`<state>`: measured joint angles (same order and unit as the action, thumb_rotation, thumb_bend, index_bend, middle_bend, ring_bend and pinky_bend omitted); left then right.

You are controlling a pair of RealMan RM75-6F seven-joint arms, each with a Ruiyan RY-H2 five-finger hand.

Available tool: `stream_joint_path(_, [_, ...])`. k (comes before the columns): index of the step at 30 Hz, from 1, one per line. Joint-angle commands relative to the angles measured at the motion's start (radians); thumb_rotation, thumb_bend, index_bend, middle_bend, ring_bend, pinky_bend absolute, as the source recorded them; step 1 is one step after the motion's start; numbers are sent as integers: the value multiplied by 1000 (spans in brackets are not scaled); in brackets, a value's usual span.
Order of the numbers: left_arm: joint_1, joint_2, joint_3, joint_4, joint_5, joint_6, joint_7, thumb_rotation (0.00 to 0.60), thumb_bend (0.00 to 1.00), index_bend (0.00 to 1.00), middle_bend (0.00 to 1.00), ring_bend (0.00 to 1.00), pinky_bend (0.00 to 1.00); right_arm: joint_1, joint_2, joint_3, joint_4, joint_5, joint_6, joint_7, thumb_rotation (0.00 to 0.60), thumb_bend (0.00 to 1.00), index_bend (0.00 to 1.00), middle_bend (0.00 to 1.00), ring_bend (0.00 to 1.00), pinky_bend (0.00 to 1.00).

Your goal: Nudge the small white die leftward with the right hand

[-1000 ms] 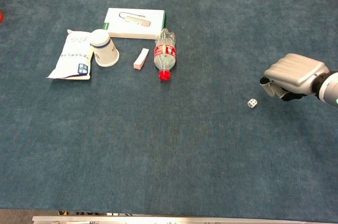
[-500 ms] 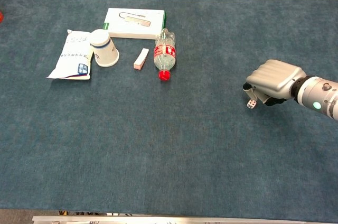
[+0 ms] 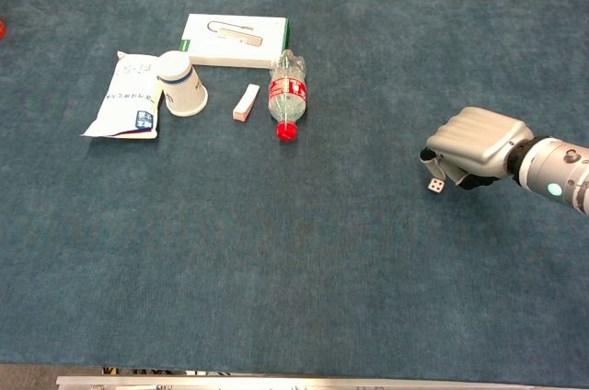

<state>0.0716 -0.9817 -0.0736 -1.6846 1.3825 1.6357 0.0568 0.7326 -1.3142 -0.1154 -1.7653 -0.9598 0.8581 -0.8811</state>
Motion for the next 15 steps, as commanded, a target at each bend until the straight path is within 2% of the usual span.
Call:
stream_joint_path(1, [2,1,-2,-1,-3,1,0,600,230,279,273,195,337,2,1,-7,-5,-7,3,5,600,994,505,1000,1000,979])
stream_joint_path(15, [5,3,-7,-1,-3,3,-6,600,230,279,278,196,337,1,12,-38,-43,-79,29,39,600,994,505,1000,1000,979])
